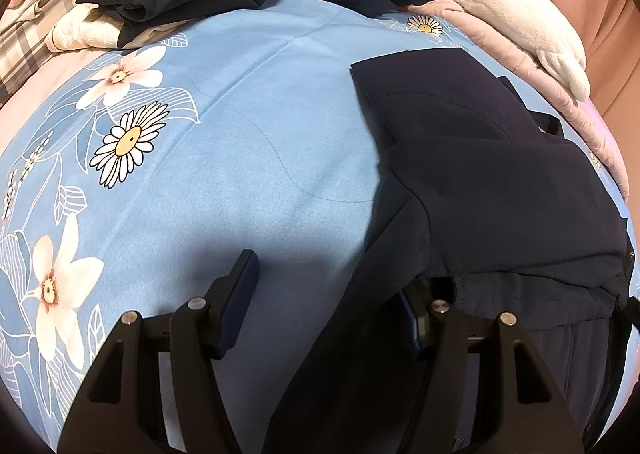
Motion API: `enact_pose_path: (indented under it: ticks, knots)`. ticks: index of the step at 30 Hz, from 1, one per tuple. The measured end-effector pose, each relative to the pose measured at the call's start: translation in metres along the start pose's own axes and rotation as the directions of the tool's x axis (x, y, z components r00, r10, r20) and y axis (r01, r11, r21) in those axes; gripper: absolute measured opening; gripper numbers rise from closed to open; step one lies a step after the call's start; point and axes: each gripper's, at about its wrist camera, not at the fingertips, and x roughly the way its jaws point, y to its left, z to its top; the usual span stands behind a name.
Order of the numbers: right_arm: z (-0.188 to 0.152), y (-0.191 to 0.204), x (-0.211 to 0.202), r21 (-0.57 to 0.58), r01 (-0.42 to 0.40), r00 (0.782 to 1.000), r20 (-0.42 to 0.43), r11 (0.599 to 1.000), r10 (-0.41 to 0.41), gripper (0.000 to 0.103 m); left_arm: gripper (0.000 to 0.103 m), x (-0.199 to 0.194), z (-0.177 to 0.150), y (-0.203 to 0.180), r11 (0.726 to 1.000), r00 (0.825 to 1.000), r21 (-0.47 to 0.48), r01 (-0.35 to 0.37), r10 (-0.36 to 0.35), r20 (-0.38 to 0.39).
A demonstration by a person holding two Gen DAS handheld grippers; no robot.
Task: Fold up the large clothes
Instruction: 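Lower the folded side onto the jacket body and open the right gripper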
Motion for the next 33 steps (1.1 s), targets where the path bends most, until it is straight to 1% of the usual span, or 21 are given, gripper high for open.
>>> enact_pose_path:
  ticks: [2, 3, 4, 5, 6, 7, 11, 13, 14, 16, 22, 30, 33]
  knots:
    - [-0.002, 0.003, 0.004, -0.003, -0.013, 1.0, -0.004, 1.0, 0.013, 0.045, 0.063, 0.0, 0.0, 0.0, 1.0, 1.0, 0.001, -0.001, 0.001, 0.0]
    - [-0.003, 0.005, 0.007, -0.007, -0.007, 1.0, -0.001, 1.0, 0.007, 0.04, 0.063, 0.0, 0.0, 0.0, 1.0, 1.0, 0.001, -0.001, 0.001, 0.0]
    - [-0.004, 0.007, 0.01, -0.012, -0.008, 1.0, -0.005, 1.0, 0.008, 0.028, 0.063, 0.0, 0.0, 0.0, 1.0, 1.0, 0.002, -0.002, 0.002, 0.001]
    - [-0.004, 0.008, 0.014, -0.014, -0.017, 1.0, -0.018, 1.0, 0.016, 0.02, 0.063, 0.0, 0.0, 0.0, 1.0, 1.0, 0.005, -0.003, 0.003, 0.002]
    - [-0.004, 0.009, 0.017, -0.006, -0.038, 0.999, -0.034, 0.999, 0.038, 0.01, 0.063, 0.0, 0.0, 0.0, 1.0, 1.0, 0.005, -0.004, 0.004, 0.003]
    - [-0.004, 0.009, 0.014, -0.006, -0.023, 0.999, -0.024, 1.0, 0.023, 0.009, 0.063, 0.0, 0.0, 0.0, 1.0, 1.0, 0.007, -0.002, 0.002, 0.004]
    - [-0.003, 0.013, 0.0, -0.011, 0.052, 0.997, 0.05, 0.999, -0.052, 0.006, 0.063, 0.001, 0.0, 0.001, 1.0, 1.0, 0.006, 0.001, -0.001, 0.002]
    - [0.0, 0.008, -0.005, 0.014, 0.06, 0.996, 0.065, 0.998, -0.061, 0.005, 0.063, 0.0, 0.0, 0.001, 1.0, 1.0, 0.005, 0.001, -0.001, 0.002]
    - [0.001, 0.006, -0.005, 0.014, 0.049, 0.997, 0.061, 0.999, -0.05, 0.005, 0.063, 0.0, 0.0, 0.001, 1.0, 1.0, 0.004, 0.002, -0.002, 0.001]
    - [0.001, 0.004, -0.002, 0.021, 0.057, 0.997, 0.056, 0.998, -0.058, 0.004, 0.063, 0.0, 0.0, 0.0, 1.0, 1.0, 0.005, 0.004, -0.004, 0.002]
    - [-0.004, 0.005, 0.024, 0.019, 0.081, 0.997, 0.001, 0.997, -0.081, 0.004, 0.063, 0.0, 0.0, 0.0, 1.0, 1.0, 0.006, 0.003, -0.003, 0.002]
    - [-0.006, 0.004, 0.031, 0.016, 0.104, 0.995, -0.014, 0.994, -0.103, 0.004, 0.064, 0.001, -0.001, -0.003, 1.0, 1.0, 0.017, -0.008, 0.008, 0.008]
    - [-0.005, 0.002, 0.033, 0.047, 0.096, 0.995, -0.015, 0.994, -0.095, 0.004, 0.064, 0.001, -0.002, -0.004, 1.0, 1.0, 0.019, -0.009, 0.009, 0.006]
